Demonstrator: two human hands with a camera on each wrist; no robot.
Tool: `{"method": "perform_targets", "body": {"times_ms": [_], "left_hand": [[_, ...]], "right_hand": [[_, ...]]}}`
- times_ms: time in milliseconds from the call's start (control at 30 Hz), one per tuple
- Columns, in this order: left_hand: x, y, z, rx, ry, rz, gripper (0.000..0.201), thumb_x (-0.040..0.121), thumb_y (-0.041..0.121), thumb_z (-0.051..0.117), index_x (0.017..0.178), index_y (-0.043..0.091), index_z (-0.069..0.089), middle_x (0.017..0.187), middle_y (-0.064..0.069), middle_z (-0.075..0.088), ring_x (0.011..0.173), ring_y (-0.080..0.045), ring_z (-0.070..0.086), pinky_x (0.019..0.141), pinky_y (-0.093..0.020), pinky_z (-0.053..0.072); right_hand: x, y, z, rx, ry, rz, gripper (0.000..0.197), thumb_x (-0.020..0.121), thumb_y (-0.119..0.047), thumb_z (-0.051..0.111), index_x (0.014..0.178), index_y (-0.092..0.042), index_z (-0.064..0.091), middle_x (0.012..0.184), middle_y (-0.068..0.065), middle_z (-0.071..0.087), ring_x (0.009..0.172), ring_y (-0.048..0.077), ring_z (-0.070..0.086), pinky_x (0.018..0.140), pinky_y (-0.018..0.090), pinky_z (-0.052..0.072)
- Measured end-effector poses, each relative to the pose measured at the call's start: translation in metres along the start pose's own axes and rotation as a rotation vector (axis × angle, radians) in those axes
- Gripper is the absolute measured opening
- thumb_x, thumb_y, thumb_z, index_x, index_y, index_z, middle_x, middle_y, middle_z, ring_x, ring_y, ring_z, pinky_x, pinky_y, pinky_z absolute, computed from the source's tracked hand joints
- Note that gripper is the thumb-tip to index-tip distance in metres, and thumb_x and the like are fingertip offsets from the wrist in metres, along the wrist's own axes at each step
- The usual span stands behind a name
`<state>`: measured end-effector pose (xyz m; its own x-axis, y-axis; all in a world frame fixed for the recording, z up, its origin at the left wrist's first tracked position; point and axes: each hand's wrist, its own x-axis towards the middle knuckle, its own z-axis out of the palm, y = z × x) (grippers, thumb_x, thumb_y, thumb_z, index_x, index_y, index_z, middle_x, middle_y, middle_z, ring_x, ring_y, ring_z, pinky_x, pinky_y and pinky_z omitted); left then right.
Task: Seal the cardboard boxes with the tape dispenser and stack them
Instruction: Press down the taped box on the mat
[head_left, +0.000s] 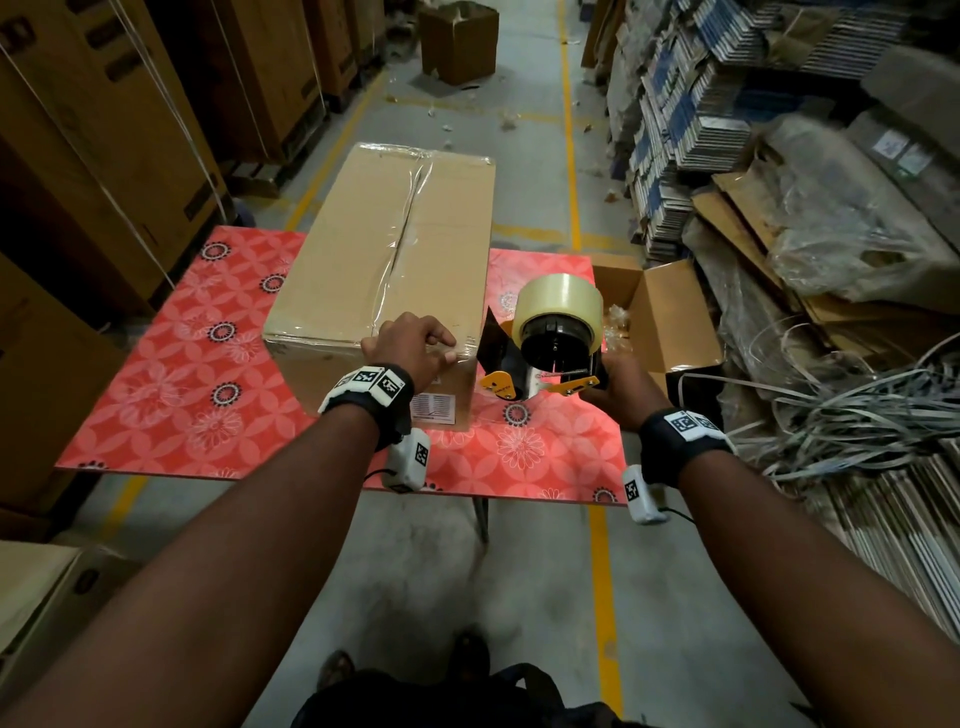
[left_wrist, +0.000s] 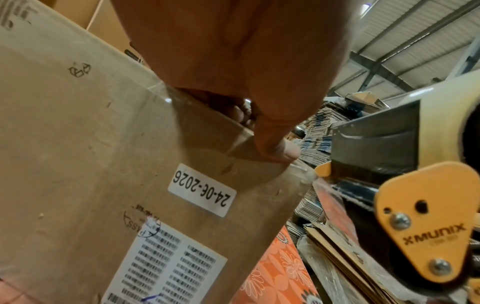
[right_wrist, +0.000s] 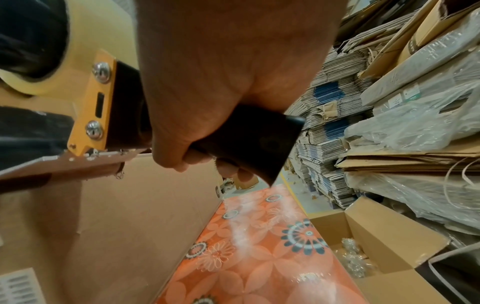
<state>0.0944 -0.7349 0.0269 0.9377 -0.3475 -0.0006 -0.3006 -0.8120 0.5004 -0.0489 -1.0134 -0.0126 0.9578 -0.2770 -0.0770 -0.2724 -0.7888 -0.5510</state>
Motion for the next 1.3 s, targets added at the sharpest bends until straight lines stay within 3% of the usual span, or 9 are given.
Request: {"method": "perform_targets", "body": {"times_ms": [167,367,467,600,733,833,967,1100,1300], "left_hand": [[0.0,-0.003,0.001,-0.009,0.01,-0.004,0.013,0.074,0.04,0.076,0.083,0.037,0.067,0.088,0.018,0.056,0.104,-0.015,0.057,0.084,-0.037,0.028],[-0.002,-0.001,0.004,0.036,0.022,0.003,0.013,0.077,0.041,0.074,0.086,0.037,0.067,0.093,0.015,0.051,0.107,-0.018,0.053,0.086,-0.037,0.031],[0.001,-0.003,0.005,0.042,0.024,-0.004,0.013,0.076,0.042,0.073,0.086,0.038,0.066,0.099,0.012,0.057,0.107,-0.02,0.054,0.089,-0.039,0.036],[0.003,-0.005,0.007,0.033,0.006,0.005,0.013,0.076,0.043,0.072,0.085,0.04,0.064,0.1,0.012,0.057,0.106,-0.018,0.053,0.085,-0.038,0.032],[0.002,-0.005,0.006,0.038,0.002,0.001,0.013,0.076,0.043,0.073,0.084,0.04,0.063,0.099,0.013,0.055,0.106,-0.017,0.052,0.084,-0.037,0.031],[0.002,-0.005,0.005,0.041,-0.009,-0.002,0.013,0.076,0.042,0.073,0.083,0.042,0.062,0.1,0.013,0.055,0.107,-0.017,0.053,0.083,-0.036,0.029],[0.002,-0.005,0.004,0.043,-0.023,-0.009,0.014,0.076,0.043,0.073,0.083,0.042,0.061,0.101,0.013,0.055,0.109,-0.017,0.052,0.082,-0.035,0.027],[0.003,-0.004,0.004,0.046,-0.023,-0.016,0.014,0.075,0.043,0.074,0.084,0.041,0.062,0.1,0.014,0.055,0.108,-0.017,0.052,0.082,-0.035,0.026],[0.003,-0.003,0.002,0.038,-0.032,-0.021,0.014,0.075,0.041,0.074,0.082,0.041,0.062,0.098,0.016,0.054,0.107,-0.015,0.053,0.081,-0.035,0.026]], "right_hand": [[-0.008,0.014,0.008,0.002,-0.022,0.05,0.022,0.078,-0.012,0.078,0.091,-0.024,0.064,0.083,-0.001,0.069,0.079,0.018,0.066,0.069,0.036,0.055],[0.004,-0.005,0.009,-0.114,-0.049,-0.009,0.019,0.083,-0.014,0.074,0.1,-0.016,0.066,0.087,0.002,0.064,0.081,0.023,0.061,0.069,0.034,0.049],[0.011,-0.014,0.008,-0.158,-0.051,-0.01,0.018,0.083,-0.017,0.073,0.099,-0.015,0.066,0.085,0.0,0.061,0.081,0.024,0.059,0.067,0.034,0.047],[0.01,-0.009,0.012,-0.108,-0.064,0.01,0.016,0.079,-0.017,0.074,0.085,-0.023,0.06,0.079,0.0,0.063,0.077,0.026,0.063,0.065,0.035,0.05],[0.007,-0.003,0.021,-0.012,-0.061,0.051,0.015,0.077,-0.015,0.074,0.091,-0.014,0.067,0.082,0.005,0.07,0.077,0.025,0.066,0.069,0.041,0.056],[0.008,0.0,0.025,0.054,-0.049,0.075,0.014,0.077,-0.012,0.074,0.089,-0.012,0.067,0.082,0.007,0.07,0.077,0.025,0.066,0.07,0.039,0.054],[0.008,0.012,0.035,0.092,-0.041,0.156,0.015,0.077,-0.013,0.073,0.084,-0.007,0.061,0.079,0.014,0.067,0.068,0.028,0.063,0.058,0.036,0.051],[0.002,0.031,0.051,0.051,-0.088,0.275,0.014,0.077,-0.018,0.073,0.078,-0.012,0.06,0.073,0.012,0.066,0.052,0.02,0.059,0.04,0.024,0.043],[0.009,0.042,0.08,0.252,-0.059,0.471,0.016,0.08,-0.019,0.075,0.075,-0.012,0.062,0.072,0.014,0.068,0.053,0.026,0.059,0.047,0.032,0.05]]}}
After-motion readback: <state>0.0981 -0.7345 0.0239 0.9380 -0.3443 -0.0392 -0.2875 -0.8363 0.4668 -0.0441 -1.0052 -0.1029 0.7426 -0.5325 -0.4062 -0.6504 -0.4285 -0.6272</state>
